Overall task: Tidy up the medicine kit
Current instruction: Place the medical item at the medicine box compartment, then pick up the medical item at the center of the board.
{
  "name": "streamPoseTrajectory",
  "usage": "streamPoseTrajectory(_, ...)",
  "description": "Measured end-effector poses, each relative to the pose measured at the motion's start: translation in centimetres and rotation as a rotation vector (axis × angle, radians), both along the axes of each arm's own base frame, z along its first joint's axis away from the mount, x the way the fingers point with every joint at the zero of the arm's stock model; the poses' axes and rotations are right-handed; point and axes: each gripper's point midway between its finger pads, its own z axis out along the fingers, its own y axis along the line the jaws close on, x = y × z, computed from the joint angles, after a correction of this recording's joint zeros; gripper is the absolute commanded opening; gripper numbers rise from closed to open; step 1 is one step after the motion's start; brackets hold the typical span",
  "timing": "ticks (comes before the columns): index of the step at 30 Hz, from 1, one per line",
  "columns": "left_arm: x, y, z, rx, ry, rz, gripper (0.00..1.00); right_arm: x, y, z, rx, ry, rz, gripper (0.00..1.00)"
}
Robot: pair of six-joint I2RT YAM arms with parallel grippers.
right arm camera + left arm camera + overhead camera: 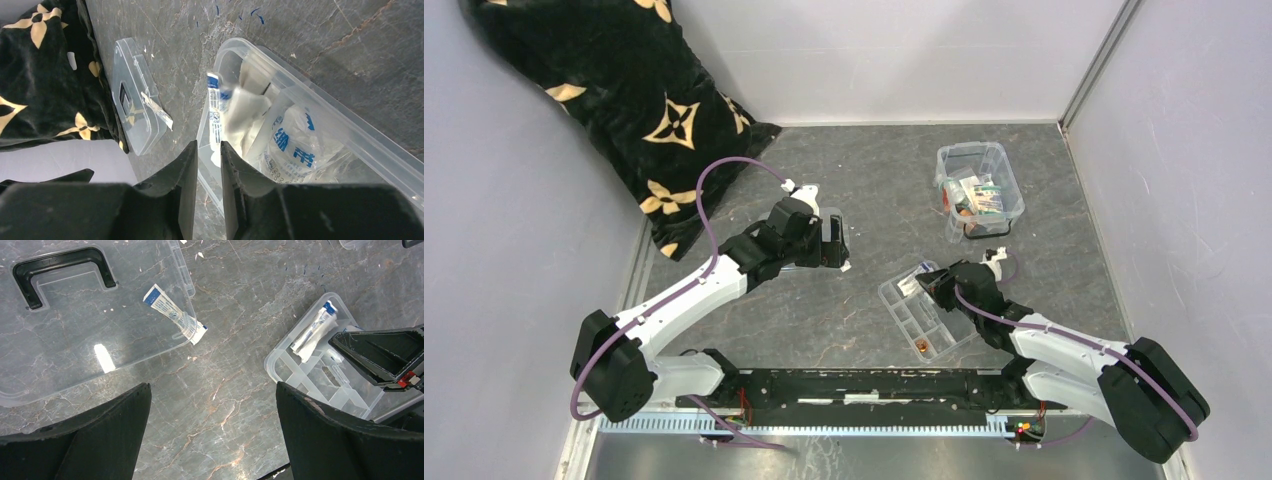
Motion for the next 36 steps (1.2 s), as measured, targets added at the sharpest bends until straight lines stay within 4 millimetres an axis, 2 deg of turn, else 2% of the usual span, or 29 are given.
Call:
streamPoseTrajectory(4,0.0,0.0,0.0,0.000,0.000,0.001,1.00,0.0,0.0,0.0,-0.006,-0.003,0.005,0.34)
streamPoseTrajectory(12,0.0,0.1,0.0,0.005,-0.001,0.005,1.00,0.2,-0.2,0.5,-0.044,-0.035,0.021,0.33)
streamPoseTrajectory(16,0.3,0.6,-0.1,0.022,-0.010,0.027,1.00,1.3,-0.5,3.0,-0.101,-0.136,0.030,0.34)
streamPoseTrajectory(18,0.4,0.9,-0.2,0.035,-0.012,0.044,1.00,2.0,-0.7,4.8,-0.152,-0.217,0.048,0.38)
streamPoseTrajectory(23,0.7,2.0,-0.7,0.072,-0.006,0.105,1.00,3.1,-0.7,8.2,-0.342,-0.394,0.159,0.42)
streamPoseTrajectory(26,0.8,2.8,-1.0,0.097,-0.003,0.143,1.00,3.5,0.2,9.4,-0.462,-0.460,0.279,0.42)
streamPoseTrajectory(31,1.8,5.7,-1.4,0.131,0.015,0.238,1.00,4.8,3.6,10.9,-0.574,-0.519,0.513,0.43)
streamPoseTrajectory(36,3.4,10.7,-1.6,0.145,0.056,0.394,1.00,6.2,8.1,9.1,-0.602,-0.487,0.738,0.48)
